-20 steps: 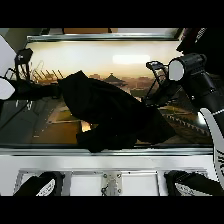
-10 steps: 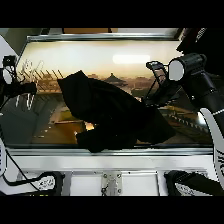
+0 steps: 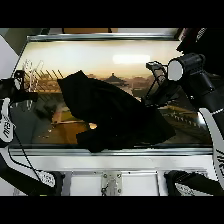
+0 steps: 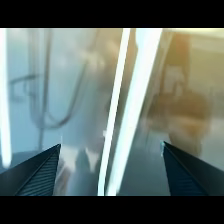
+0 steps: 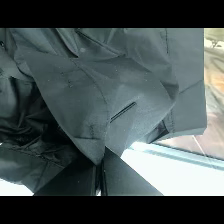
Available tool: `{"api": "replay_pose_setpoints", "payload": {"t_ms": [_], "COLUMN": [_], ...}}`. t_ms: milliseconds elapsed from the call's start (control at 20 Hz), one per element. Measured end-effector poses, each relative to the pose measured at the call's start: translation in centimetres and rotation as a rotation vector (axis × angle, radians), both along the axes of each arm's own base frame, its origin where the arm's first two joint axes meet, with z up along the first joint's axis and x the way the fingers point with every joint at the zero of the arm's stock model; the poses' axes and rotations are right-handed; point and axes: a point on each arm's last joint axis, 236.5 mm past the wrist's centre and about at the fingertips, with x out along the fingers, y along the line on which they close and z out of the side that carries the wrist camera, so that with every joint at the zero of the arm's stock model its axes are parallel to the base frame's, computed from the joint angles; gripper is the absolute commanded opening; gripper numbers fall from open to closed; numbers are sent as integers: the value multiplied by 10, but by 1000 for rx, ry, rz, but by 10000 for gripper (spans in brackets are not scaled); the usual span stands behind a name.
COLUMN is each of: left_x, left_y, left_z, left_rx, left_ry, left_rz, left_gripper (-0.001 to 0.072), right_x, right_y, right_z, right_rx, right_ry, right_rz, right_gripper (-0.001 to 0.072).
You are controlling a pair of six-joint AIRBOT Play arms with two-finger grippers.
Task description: Fold the clothes and pants, and hang the long-sleeved shirts on hangers.
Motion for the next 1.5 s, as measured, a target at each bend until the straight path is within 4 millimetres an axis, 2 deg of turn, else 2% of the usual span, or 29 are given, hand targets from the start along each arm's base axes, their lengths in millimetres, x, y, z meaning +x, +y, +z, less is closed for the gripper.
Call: {"api": "replay_pose_setpoints", "payload": {"t_ms": [350, 750, 800, 850, 1000, 1350, 1500], "left_x": [14, 24, 24, 25, 23, 19, 19], "left_y": [11, 12, 11, 10, 9, 8, 8], "left_z": [-26, -33, -34, -35, -38, -37, -21], "left_rx": [3, 7, 5, 2, -2, -4, 0], "left_ry": [6, -24, -26, -28, -13, 1, -15], "left_rz": [-16, -28, -28, -28, -29, -25, -21], "left_gripper": [686, 683, 530, 339, 13, 11, 11], "right_x": [0, 0, 0, 0, 0, 0, 0], "right_y": [0, 0, 0, 0, 0, 0, 0], "right_z": [0, 0, 0, 0, 0, 0, 0], "right_rx": [0, 0, 0, 0, 0, 0, 0], "right_ry": [0, 0, 0, 0, 0, 0, 0], "right_rz": [0, 0, 0, 0, 0, 0, 0], "right_gripper": [13, 13, 13, 13, 13, 13, 13]}}
